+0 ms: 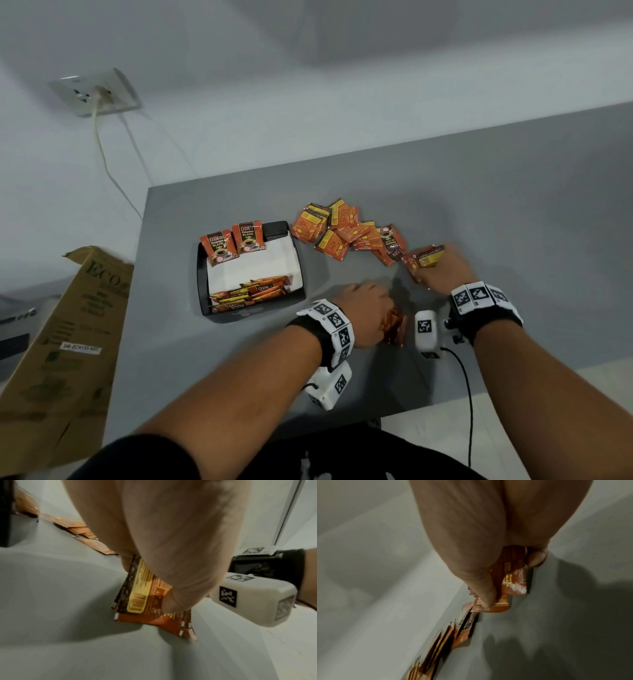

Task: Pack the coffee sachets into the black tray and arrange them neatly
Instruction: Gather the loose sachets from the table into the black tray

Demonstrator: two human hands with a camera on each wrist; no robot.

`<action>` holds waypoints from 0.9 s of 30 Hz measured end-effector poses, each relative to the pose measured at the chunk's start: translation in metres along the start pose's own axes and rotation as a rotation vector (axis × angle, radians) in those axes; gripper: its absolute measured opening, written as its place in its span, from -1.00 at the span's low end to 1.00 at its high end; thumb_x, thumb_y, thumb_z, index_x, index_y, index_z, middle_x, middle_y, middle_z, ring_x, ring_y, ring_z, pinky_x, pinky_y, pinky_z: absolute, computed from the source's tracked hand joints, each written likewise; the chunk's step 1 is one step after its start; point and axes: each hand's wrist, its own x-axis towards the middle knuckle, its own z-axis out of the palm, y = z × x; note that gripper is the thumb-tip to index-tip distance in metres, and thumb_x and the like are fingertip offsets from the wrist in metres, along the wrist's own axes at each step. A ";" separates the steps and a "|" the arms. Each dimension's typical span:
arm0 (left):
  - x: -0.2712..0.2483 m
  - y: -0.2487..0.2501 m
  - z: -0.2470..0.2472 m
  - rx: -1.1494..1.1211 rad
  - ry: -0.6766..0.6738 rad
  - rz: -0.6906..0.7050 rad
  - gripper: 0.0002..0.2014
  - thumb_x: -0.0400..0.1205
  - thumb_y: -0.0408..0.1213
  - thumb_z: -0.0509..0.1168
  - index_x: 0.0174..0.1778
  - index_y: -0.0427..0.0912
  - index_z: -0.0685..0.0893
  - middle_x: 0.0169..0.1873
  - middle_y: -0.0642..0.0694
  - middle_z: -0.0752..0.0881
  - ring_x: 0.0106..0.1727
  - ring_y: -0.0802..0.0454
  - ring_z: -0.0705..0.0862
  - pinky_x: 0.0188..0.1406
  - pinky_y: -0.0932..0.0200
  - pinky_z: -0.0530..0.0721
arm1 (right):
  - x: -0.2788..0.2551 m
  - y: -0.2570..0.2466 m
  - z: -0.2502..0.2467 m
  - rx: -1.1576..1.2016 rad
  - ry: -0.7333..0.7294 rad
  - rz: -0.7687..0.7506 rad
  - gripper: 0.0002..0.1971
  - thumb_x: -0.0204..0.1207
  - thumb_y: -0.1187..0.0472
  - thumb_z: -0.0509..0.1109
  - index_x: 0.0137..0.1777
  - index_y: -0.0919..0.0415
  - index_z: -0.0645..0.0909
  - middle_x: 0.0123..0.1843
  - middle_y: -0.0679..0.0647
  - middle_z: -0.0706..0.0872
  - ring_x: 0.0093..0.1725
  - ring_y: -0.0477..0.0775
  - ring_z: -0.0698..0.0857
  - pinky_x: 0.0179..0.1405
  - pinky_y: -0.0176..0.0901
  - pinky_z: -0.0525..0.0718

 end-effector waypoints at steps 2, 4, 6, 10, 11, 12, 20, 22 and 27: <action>-0.003 -0.001 -0.002 -0.022 0.039 -0.008 -0.55 0.59 -0.11 0.33 0.40 -0.12 0.55 0.30 -0.15 0.50 0.38 -0.16 0.45 0.38 -0.15 0.47 | 0.005 0.013 0.001 0.218 0.052 0.056 -0.68 0.35 -0.02 0.55 0.00 0.18 0.75 -0.12 0.09 0.85 -0.15 0.10 0.83 -0.14 -0.04 0.78; -0.010 -0.002 -0.007 -0.061 0.071 0.001 -0.56 0.62 -0.11 0.31 0.41 -0.10 0.51 0.27 -0.14 0.49 0.29 -0.13 0.49 0.28 -0.09 0.50 | 0.009 0.020 0.001 0.374 0.050 0.070 -0.69 0.33 0.03 0.45 0.03 0.16 0.73 -0.14 0.08 0.85 -0.16 0.07 0.83 -0.25 -0.10 0.74; -0.021 -0.003 -0.012 -0.152 0.130 0.005 -0.59 0.64 -0.12 0.31 0.40 -0.07 0.46 0.22 -0.13 0.51 0.08 -0.09 0.54 0.11 -0.03 0.55 | -0.001 0.005 -0.005 0.529 0.088 0.085 -0.64 0.30 0.04 0.39 0.09 0.10 0.68 -0.07 0.10 0.84 -0.05 0.15 0.84 -0.16 0.04 0.79; -0.052 -0.018 -0.027 -0.601 0.258 -0.061 -0.56 0.64 -0.20 0.36 0.39 -0.01 0.38 0.16 -0.06 0.56 -0.04 0.01 0.67 0.08 -0.02 0.72 | -0.023 -0.049 -0.019 0.704 0.130 -0.045 -0.83 0.54 0.28 0.39 0.01 -0.02 0.67 -0.04 0.07 0.82 0.00 0.15 0.81 -0.16 -0.01 0.73; -0.063 -0.026 -0.033 -0.678 0.315 -0.092 -0.60 0.65 -0.20 0.37 0.38 -0.02 0.43 0.17 -0.04 0.56 0.02 0.05 0.67 0.13 0.08 0.68 | -0.029 -0.066 -0.022 0.695 0.121 -0.126 -0.80 0.57 0.32 0.39 -0.06 -0.05 0.69 -0.11 -0.03 0.82 -0.06 0.06 0.81 -0.14 -0.04 0.73; -0.075 -0.037 -0.041 -0.696 0.398 -0.124 -0.69 0.66 -0.21 0.37 0.30 -0.05 0.51 0.13 -0.01 0.54 0.05 0.10 0.62 0.16 0.21 0.62 | -0.036 -0.084 -0.024 0.685 0.114 -0.201 -0.80 0.59 0.32 0.40 -0.08 -0.04 0.69 -0.15 -0.09 0.80 -0.11 -0.03 0.80 -0.14 -0.09 0.73; -0.171 -0.151 -0.054 -0.296 0.583 -0.570 -0.82 0.67 -0.13 0.25 0.12 -0.09 0.48 -0.14 -0.08 0.66 -0.16 -0.13 0.66 -0.17 -0.01 0.59 | -0.062 -0.204 0.028 0.101 -0.094 -0.680 -0.76 0.65 0.17 0.35 0.29 0.12 0.53 0.10 0.01 0.70 0.05 0.03 0.65 -0.01 -0.14 0.51; -0.174 -0.157 -0.041 -0.177 0.449 -0.599 -0.82 0.67 -0.20 0.20 0.15 -0.12 0.44 -0.11 -0.07 0.63 -0.10 -0.17 0.64 -0.07 0.00 0.53 | -0.063 -0.220 0.055 -0.120 -0.148 -0.742 -0.77 0.67 0.22 0.28 0.30 0.17 0.48 0.15 0.13 0.67 0.12 0.17 0.64 0.02 -0.07 0.52; -0.166 -0.154 -0.007 -0.133 0.358 -0.603 -0.81 0.65 -0.17 0.11 0.15 -0.07 0.48 0.04 -0.07 0.71 0.10 -0.13 0.66 0.22 -0.05 0.43 | -0.063 -0.224 0.094 -0.463 -0.238 -0.750 -0.63 0.61 0.10 0.12 0.40 0.02 0.44 0.26 0.09 0.70 0.25 0.22 0.65 0.33 0.24 0.51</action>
